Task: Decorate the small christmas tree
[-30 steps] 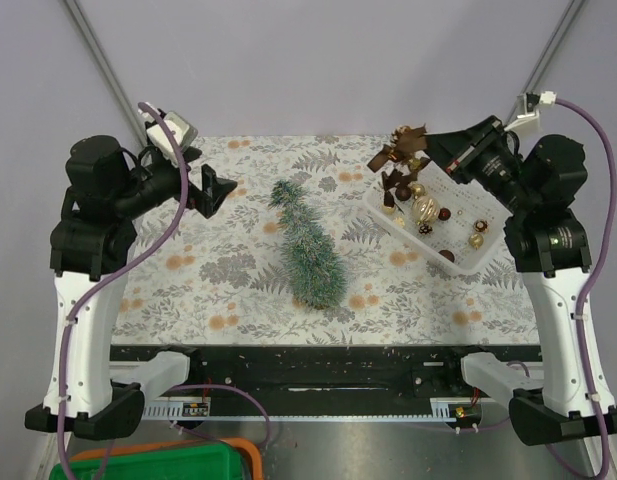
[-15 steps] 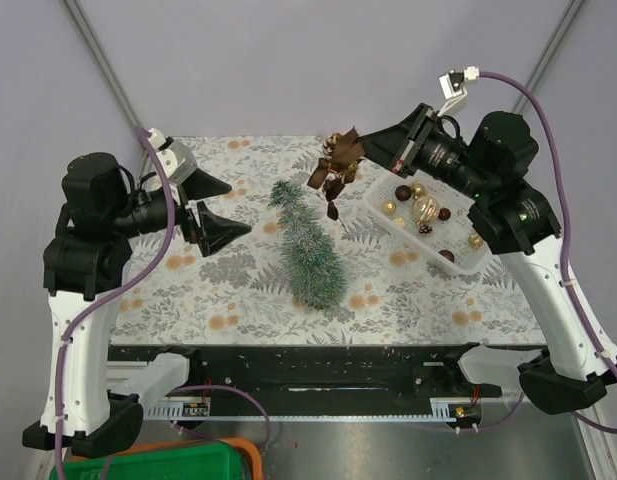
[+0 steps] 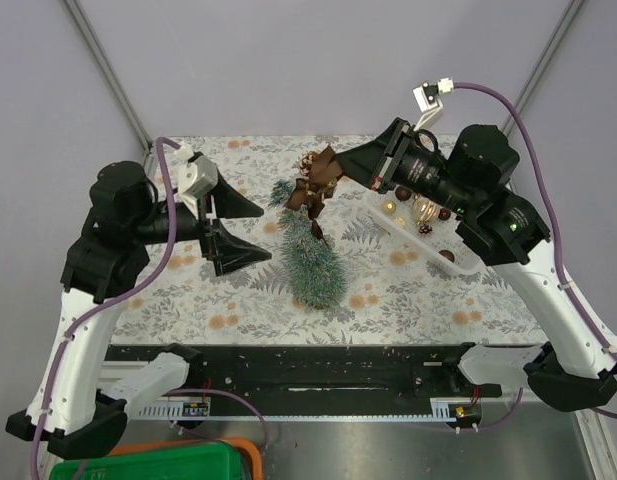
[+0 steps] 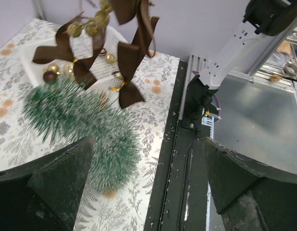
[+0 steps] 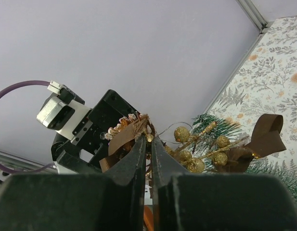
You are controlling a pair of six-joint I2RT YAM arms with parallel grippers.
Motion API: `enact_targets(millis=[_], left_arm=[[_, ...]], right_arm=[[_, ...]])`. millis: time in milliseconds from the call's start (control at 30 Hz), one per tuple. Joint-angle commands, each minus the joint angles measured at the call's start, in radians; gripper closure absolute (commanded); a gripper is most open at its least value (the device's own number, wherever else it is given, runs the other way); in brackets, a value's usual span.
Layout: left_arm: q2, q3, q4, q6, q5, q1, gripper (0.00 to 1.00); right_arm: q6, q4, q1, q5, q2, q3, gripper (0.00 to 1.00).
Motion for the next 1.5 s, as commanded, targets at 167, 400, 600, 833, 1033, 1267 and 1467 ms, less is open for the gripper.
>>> enact_targets(millis=[167, 400, 600, 833, 1033, 1267, 1467], left_arm=[[0.126, 0.088, 0.142, 0.001, -0.220, -0.285, 0.01], [0.217, 0.146, 0.219, -0.021, -0.367, -0.372, 0.01], [0.280, 0.204, 0.213, -0.021, -0.331, -0.398, 0.36], [0.245, 0.177, 0.132, 0.031, -0.321, -0.412, 0.63], [0.176, 0.145, 0.048, 0.088, -0.317, -0.423, 0.63], [0.068, 0.051, 0.018, 0.125, -0.354, -0.424, 0.76], [0.005, -0.022, -0.003, 0.149, -0.383, -0.424, 0.81]], right_arm=[[0.003, 0.092, 0.079, 0.053, -0.040, -0.027, 1.00], [0.009, 0.123, 0.095, 0.056, -0.075, -0.071, 1.00], [-0.020, 0.122, 0.096, 0.082, -0.117, -0.120, 1.00], [-0.087, 0.056, 0.096, 0.159, -0.196, -0.166, 1.00], [-0.102, 0.042, 0.096, 0.202, -0.221, -0.237, 1.00], [-0.090, 0.082, 0.095, 0.179, -0.198, -0.274, 1.00], [-0.090, 0.097, 0.095, 0.173, -0.189, -0.284, 0.97]])
